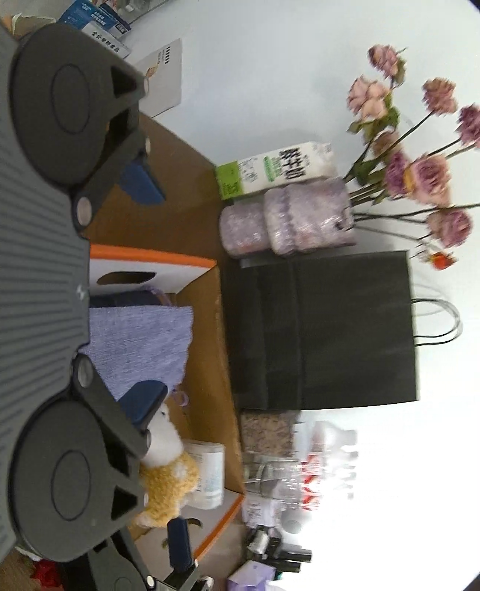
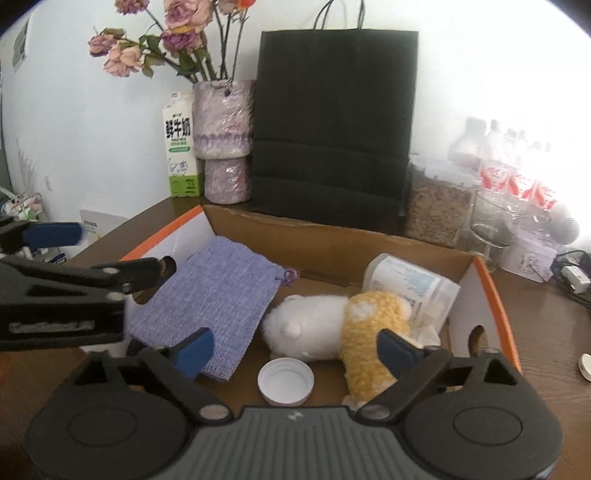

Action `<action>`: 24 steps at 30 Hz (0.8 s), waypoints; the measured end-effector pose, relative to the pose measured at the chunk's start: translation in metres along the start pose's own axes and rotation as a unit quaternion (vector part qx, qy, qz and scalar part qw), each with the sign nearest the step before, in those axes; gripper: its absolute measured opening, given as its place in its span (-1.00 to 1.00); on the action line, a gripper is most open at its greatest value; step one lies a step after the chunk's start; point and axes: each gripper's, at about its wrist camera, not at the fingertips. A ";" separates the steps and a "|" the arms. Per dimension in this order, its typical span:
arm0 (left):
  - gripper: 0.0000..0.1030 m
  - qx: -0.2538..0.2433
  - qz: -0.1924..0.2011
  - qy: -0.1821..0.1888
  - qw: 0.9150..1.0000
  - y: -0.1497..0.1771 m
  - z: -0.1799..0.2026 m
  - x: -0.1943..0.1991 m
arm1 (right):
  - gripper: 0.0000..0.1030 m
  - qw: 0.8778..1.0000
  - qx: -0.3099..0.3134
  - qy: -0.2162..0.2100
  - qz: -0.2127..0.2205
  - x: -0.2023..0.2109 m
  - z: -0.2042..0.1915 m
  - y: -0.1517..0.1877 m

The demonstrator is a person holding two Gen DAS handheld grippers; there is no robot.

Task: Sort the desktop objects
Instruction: 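Withdraw both tools from the box back over the table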

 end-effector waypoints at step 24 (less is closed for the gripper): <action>1.00 0.028 0.056 -0.008 0.998 0.005 0.004 0.110 | 1.00 0.997 -0.022 0.035 0.065 0.120 0.017 0.032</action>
Point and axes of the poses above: each gripper's, at about its wrist camera, not at the fingertips, and x roughly against the way its jaws point, z to its right, y to its underside, and after that the axes turned 10 degrees about -z, right-handed
